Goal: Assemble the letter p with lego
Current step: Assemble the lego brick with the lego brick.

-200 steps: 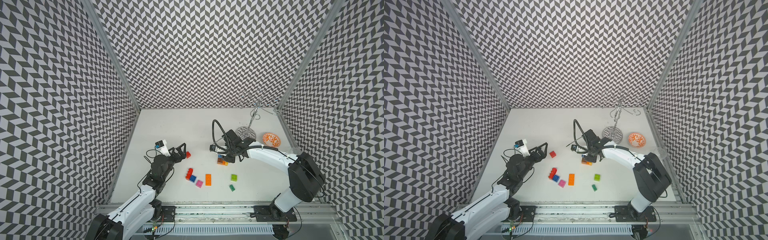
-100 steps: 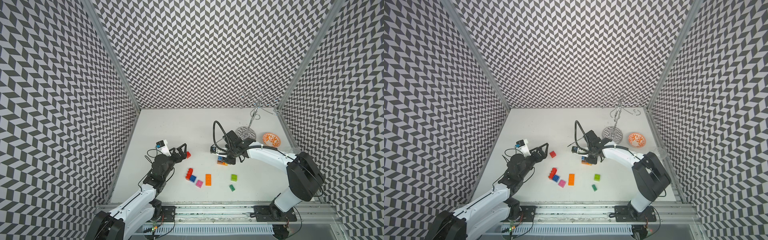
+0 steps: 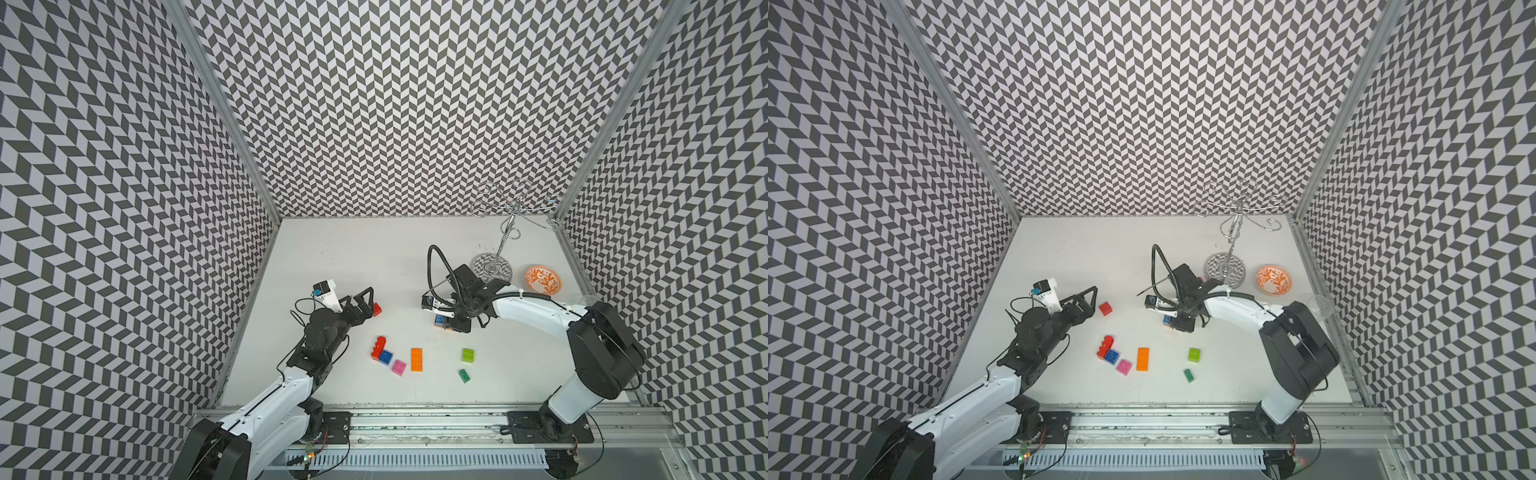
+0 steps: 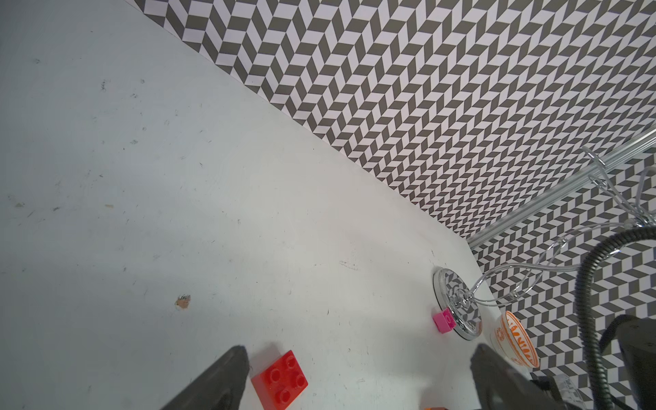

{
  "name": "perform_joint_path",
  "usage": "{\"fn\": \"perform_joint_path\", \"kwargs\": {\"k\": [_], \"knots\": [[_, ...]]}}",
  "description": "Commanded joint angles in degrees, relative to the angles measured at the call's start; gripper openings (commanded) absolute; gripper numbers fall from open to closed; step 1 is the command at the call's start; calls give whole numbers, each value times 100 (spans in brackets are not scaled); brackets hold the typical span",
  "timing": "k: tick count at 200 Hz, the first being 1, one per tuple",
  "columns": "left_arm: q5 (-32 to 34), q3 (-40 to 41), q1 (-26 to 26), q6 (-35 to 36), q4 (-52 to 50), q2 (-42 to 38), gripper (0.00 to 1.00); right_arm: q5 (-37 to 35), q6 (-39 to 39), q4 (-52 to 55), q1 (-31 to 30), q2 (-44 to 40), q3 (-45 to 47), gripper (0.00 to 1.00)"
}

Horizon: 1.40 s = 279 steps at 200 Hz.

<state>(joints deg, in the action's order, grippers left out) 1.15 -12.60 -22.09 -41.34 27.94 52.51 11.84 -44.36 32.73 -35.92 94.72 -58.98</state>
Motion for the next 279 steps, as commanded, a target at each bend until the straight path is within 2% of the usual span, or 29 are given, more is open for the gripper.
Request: {"fn": "perform_joint_path", "kwargs": {"k": [1,93,198,237,279], "knots": [[-62,-45,40,122,161,41,100,38,32,-91,82,170,106,0],[-51,-49,40,135,180,88,100,74,280,115,171,413,-164,0],[-106,-45,35,109,224,156,100,324,593,-50,172,627,430,0],[-106,-41,33,109,235,163,100,308,757,-6,172,481,536,0],[-115,-41,37,109,238,190,100,696,907,166,164,268,487,0]]}}
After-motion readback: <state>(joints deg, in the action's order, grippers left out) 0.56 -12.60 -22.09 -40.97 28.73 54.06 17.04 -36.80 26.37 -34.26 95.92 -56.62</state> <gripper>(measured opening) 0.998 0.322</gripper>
